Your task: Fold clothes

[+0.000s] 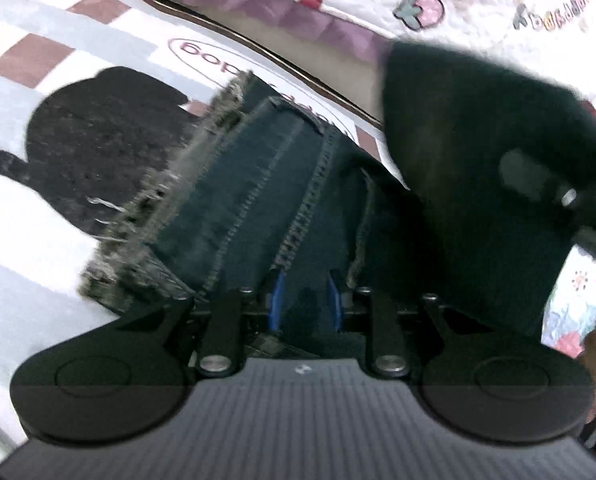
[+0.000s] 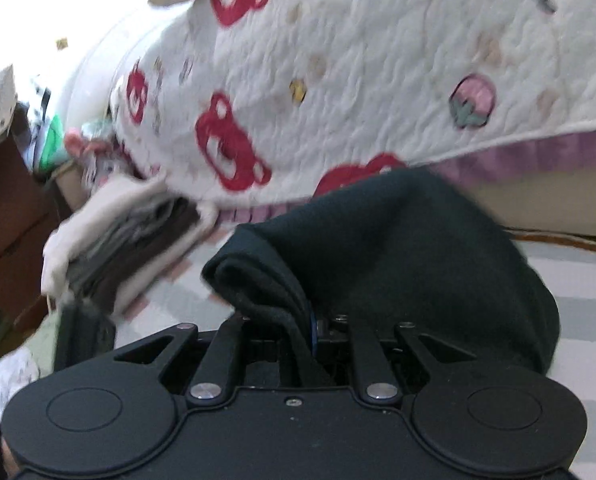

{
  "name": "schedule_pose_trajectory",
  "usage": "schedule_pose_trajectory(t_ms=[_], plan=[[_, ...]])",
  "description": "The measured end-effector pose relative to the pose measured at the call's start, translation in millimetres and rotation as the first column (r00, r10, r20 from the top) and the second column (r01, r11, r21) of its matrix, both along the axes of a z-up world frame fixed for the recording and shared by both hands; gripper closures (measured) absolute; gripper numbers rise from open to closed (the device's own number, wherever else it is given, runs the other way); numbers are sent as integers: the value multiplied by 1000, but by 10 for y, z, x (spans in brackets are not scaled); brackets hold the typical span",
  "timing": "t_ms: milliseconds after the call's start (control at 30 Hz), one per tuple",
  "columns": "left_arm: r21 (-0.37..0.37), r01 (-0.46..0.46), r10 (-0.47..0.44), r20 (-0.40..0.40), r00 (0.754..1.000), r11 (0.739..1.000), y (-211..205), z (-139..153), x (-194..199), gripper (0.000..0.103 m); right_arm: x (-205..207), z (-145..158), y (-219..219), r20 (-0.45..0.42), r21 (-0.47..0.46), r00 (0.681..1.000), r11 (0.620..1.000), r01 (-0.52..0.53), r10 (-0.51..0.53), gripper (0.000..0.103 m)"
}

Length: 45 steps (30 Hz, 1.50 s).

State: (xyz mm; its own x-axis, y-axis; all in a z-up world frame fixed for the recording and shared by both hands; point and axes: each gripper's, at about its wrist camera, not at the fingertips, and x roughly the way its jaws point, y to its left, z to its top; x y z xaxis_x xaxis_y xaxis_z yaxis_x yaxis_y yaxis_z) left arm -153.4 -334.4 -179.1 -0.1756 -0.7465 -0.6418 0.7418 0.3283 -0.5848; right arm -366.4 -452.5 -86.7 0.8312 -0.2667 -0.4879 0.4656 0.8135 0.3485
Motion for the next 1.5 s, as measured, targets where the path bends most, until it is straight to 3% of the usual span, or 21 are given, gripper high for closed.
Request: schedule_pose_trajectory(t_ms=[200, 267, 367, 467, 633, 800, 1000, 1233, 1300, 1333, 1400, 1500], plan=[[22, -64, 65, -66, 996, 998, 98, -150, 340, 79, 299, -458, -163, -13, 182, 1000, 983, -14, 17, 88], [14, -55, 56, -90, 994, 998, 121, -162, 406, 79, 353, -528, -120, -22, 188, 1000, 982, -5, 10, 88], [16, -61, 62, -103, 993, 998, 105, -153, 456, 79, 311, -496, -166, 40, 251, 999, 968, 10, -21, 87], [33, -82, 82, 2, 997, 996, 89, -101, 436, 79, 192, -442, -296, 142, 368, 987, 930, 18, -75, 87], [23, -75, 75, -10, 997, 997, 126, -53, 497, 76, 297, -387, -291, 116, 331, 990, 943, 37, -80, 87], [16, -76, 76, -21, 997, 997, 173, 0, 561, 75, 587, -484, -100, 31, 261, 999, 965, 7, -15, 87], [5, -112, 112, -118, 987, 994, 232, 75, 690, 75, 834, -849, 9, -73, 238, 996, 971, -29, 48, 87], [-4, -156, 151, -231, 961, 988, 302, 162, 840, 73, 1005, -828, 209, -228, 57, 969, 995, -84, 95, 85], [-7, -170, 162, -268, 950, 985, 321, 182, 883, 68, 1053, -812, 268, -275, 13, 955, 994, -111, 110, 81], [-20, -183, 165, -347, 923, 983, 328, 153, 906, 65, 1068, -789, 304, -297, -7, 947, 992, -127, 119, 80], [-42, -193, 164, -378, 911, 980, 335, 152, 889, 61, 987, -649, 391, -314, -19, 939, 987, -158, 144, 61], [-3, -114, 110, -208, 972, 994, 289, 228, 744, 61, 547, -406, 487, -215, 23, 964, 987, -157, 158, 46]])
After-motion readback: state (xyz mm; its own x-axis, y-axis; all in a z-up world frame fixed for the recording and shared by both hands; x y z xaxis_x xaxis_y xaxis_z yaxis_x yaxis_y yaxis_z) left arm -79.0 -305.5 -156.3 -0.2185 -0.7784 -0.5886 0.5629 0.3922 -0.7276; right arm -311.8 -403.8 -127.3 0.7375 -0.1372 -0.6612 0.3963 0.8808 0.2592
